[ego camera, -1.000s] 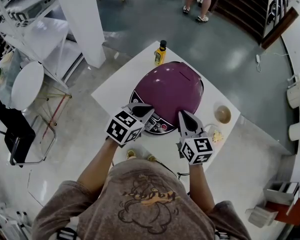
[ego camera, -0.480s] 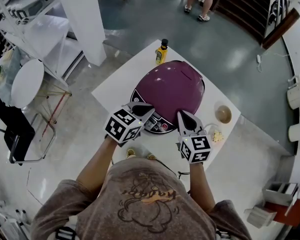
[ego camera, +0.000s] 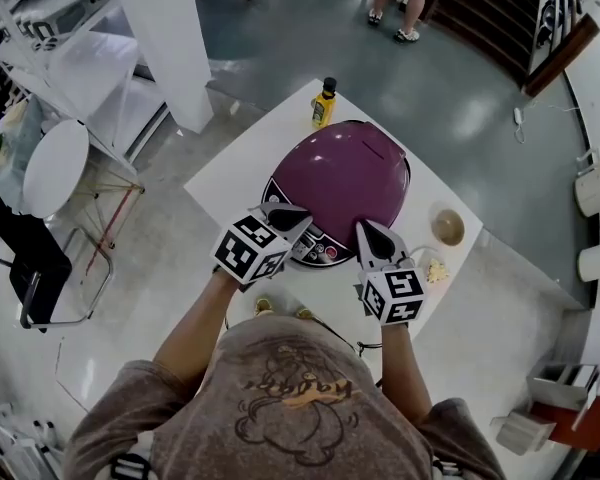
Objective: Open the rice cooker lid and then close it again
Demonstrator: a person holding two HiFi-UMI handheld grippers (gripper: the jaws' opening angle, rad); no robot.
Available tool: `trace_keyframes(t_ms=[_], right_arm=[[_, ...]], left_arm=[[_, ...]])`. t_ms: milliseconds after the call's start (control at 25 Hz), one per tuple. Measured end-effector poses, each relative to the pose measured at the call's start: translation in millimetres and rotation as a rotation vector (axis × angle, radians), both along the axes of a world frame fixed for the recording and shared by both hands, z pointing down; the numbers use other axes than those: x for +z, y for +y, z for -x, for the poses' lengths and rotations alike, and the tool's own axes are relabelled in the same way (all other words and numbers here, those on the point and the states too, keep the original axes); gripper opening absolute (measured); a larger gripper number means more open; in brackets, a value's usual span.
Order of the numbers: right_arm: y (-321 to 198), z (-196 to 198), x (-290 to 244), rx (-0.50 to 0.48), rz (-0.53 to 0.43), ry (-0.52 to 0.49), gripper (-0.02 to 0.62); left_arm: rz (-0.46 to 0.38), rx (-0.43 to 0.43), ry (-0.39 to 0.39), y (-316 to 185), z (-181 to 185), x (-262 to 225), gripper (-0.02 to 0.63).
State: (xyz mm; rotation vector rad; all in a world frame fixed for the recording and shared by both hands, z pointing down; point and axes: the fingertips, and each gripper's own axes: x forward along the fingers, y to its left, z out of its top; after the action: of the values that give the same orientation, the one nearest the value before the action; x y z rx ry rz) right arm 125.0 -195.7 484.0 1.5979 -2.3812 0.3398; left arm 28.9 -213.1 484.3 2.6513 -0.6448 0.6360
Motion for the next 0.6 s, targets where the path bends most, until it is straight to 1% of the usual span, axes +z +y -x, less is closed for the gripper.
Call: trace_keyframes(t_ms=[80, 240, 400, 600], right_arm=[[0.1, 0.3, -0.2, 0.002, 0.0, 0.004, 0.005], [0.8, 1.1, -0.9, 0.005, -0.002, 0.01, 0.005], [0.9, 0.7, -2.6, 0.001, -0.001, 0.008, 0.005], [-0.5, 0.0, -2.1, 0.001, 0.002, 0.012, 0.005]], left_arm=[[-0.008, 0.012, -0.018, 0.7, -1.0, 0.7, 0.02], [-0.003, 0.005, -0.013, 1.9, 0.8, -0.1, 0.018], [-0.038, -0.017, -0.008, 3.1, 0.7, -0.7, 0.018], [-0.058, -0.031, -0.001, 2.5, 0.1, -0.5, 0.018]])
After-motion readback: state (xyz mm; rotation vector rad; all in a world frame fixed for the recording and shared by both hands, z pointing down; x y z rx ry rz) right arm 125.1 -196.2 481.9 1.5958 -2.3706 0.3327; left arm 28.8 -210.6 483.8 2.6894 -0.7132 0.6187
